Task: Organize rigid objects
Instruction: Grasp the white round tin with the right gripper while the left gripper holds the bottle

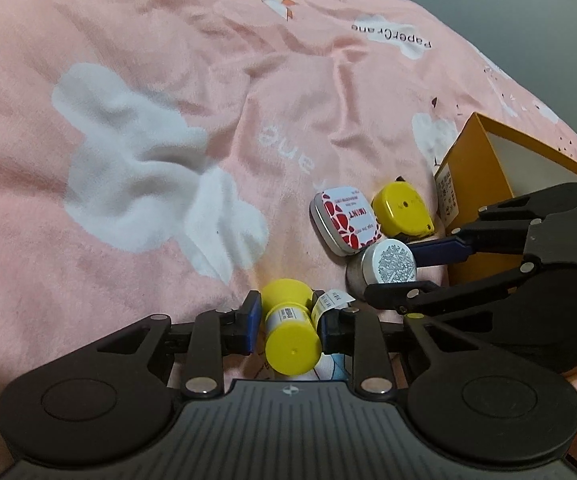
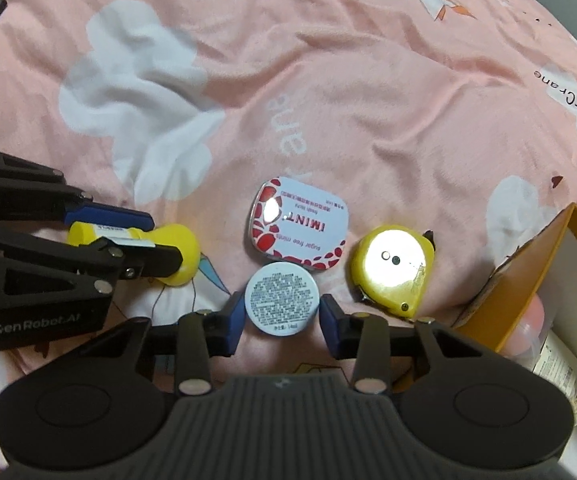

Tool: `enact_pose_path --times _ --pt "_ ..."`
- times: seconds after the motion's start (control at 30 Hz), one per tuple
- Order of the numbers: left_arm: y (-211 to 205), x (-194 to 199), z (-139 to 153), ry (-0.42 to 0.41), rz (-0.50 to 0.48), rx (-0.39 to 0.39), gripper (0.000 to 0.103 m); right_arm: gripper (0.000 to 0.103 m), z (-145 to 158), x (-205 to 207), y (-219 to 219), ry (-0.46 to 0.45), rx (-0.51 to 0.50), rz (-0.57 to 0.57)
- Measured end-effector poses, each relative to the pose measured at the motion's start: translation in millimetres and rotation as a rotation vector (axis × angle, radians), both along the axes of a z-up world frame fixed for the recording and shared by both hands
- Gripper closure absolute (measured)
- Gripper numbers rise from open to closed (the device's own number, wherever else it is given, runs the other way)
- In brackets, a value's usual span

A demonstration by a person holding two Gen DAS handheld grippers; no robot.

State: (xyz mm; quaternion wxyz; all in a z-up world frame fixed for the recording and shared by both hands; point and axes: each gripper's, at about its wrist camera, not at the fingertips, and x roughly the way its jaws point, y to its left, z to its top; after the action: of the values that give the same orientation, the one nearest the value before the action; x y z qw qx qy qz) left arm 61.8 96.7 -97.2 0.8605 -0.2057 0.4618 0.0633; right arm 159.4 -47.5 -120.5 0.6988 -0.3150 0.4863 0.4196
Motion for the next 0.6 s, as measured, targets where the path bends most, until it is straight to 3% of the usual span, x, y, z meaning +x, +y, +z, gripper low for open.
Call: enact_pose_path --times 0.27,0.3,0.33,0.37,0.5,0.6 --pt "-4 -7 16 -0.06 0.004 0.028 0.074 0.064 32 -19 -22 -0.083 0.099 -0.071" --pt "-4 -8 19 -0.068 0.002 0.026 0.079 0.064 38 -21 -27 -0.09 0.121 -0.089" --pt "-5 -9 22 -0.078 -0.003 0.026 0.099 0.064 44 -22 -32 -0.097 0.14 -0.109" --pt "-7 -9 26 -0.091 -0.014 0.025 0.103 0.064 48 -24 -36 -0.103 0.156 -0.127" --pt "-14 -9 34 -0.108 -0.037 0.051 0.103 0.064 69 -28 -55 -0.126 0.226 -0.204" --pt "-11 -10 37 -0.088 -0.046 0.028 0.103 0.064 81 -33 -65 -0.147 0.253 -0.231"
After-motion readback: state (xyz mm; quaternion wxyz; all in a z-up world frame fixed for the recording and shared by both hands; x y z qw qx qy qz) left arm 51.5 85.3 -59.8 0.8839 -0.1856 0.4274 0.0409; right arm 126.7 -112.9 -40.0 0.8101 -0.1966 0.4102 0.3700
